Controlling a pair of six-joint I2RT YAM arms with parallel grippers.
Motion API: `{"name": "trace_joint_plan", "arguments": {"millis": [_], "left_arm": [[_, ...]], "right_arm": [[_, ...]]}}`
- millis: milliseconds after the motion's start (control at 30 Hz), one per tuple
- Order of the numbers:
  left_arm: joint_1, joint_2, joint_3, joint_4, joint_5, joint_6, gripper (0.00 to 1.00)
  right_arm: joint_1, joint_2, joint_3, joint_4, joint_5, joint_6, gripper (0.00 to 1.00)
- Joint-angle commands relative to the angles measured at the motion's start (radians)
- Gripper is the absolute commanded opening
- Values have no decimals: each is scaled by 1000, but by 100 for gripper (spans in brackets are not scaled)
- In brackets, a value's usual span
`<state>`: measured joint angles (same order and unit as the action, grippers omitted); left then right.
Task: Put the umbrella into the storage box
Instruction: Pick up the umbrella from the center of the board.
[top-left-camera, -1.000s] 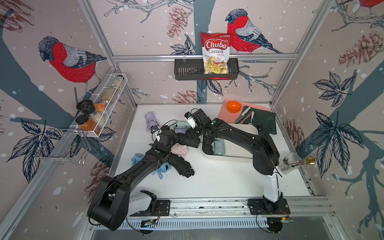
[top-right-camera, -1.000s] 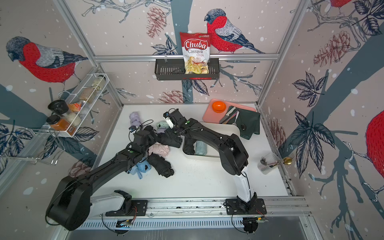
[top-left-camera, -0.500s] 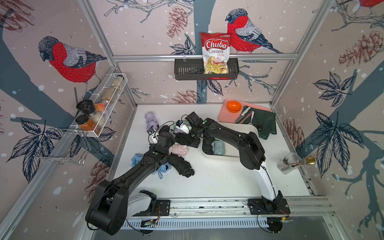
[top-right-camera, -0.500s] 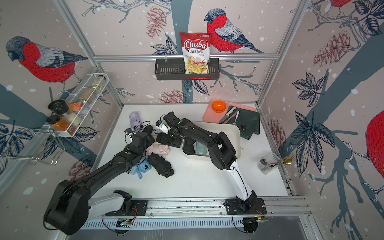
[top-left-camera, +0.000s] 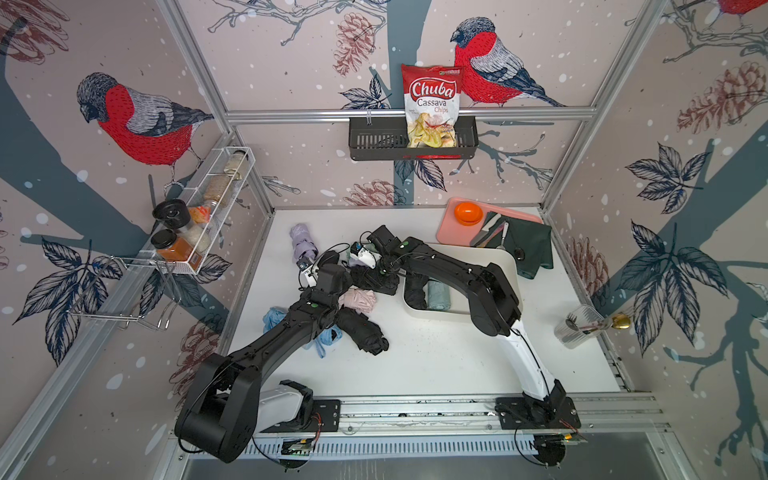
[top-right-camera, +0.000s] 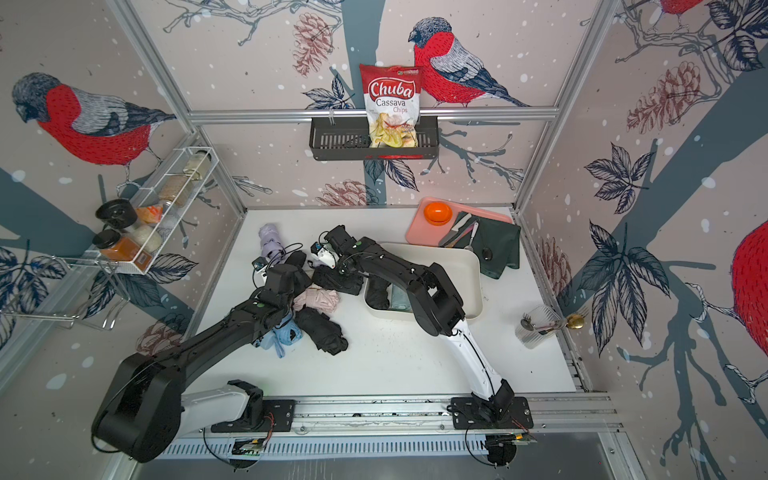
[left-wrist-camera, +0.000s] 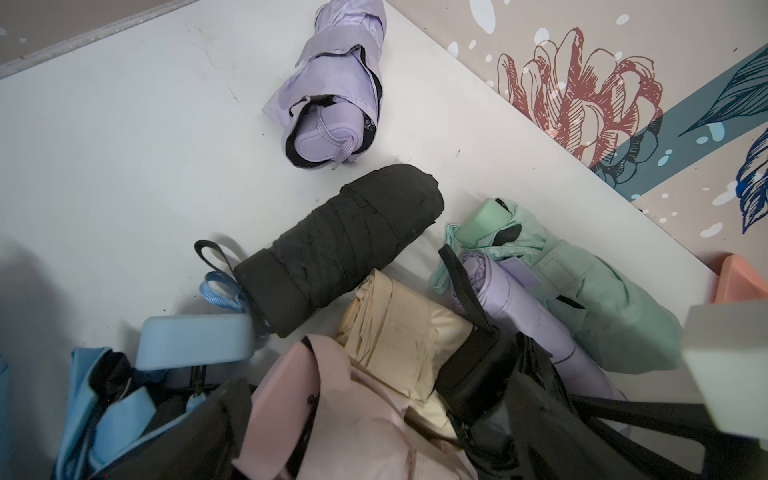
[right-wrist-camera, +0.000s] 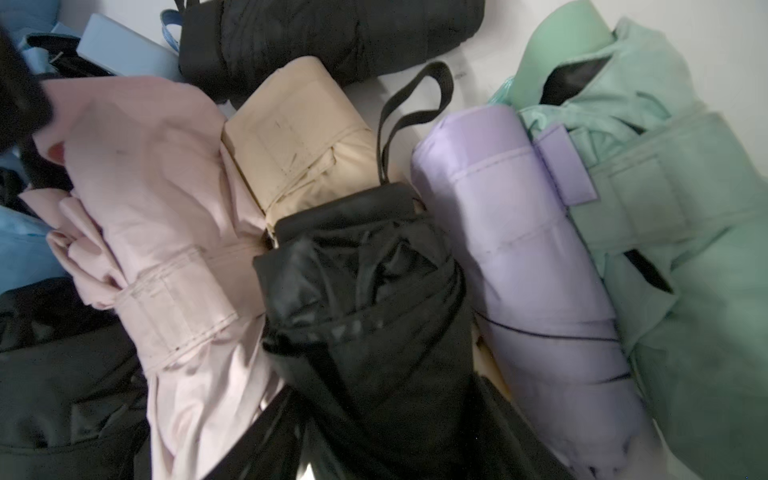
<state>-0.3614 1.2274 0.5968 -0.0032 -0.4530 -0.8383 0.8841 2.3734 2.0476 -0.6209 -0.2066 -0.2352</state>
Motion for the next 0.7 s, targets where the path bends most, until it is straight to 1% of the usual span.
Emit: {"name": "trace_joint_plan", "arguments": {"millis": [0, 133, 200, 300, 367, 533, 667], "left_arm": [[4, 4, 3, 20, 7, -1, 99], [4, 6, -1, 26, 16, -4, 99], [4, 9, -1, 28, 20, -5, 99], [4, 12, -1, 31, 23, -8, 99], [4, 11, 0, 29, 23, -8, 99], [4, 4, 0, 18, 9, -11, 99], [4, -12, 0, 11, -3, -13, 99]], "right_arm": [[4, 22, 10, -30, 40, 12, 68], [7, 35, 11, -40, 41, 8, 69], [9, 35, 10, -42, 38, 4, 68], [10, 30, 14, -46, 36, 8, 58], [12, 17, 14, -46, 31, 12, 47], [13, -48, 2, -22, 16, 39, 33], [13, -115, -24, 25, 61, 94, 16]]}}
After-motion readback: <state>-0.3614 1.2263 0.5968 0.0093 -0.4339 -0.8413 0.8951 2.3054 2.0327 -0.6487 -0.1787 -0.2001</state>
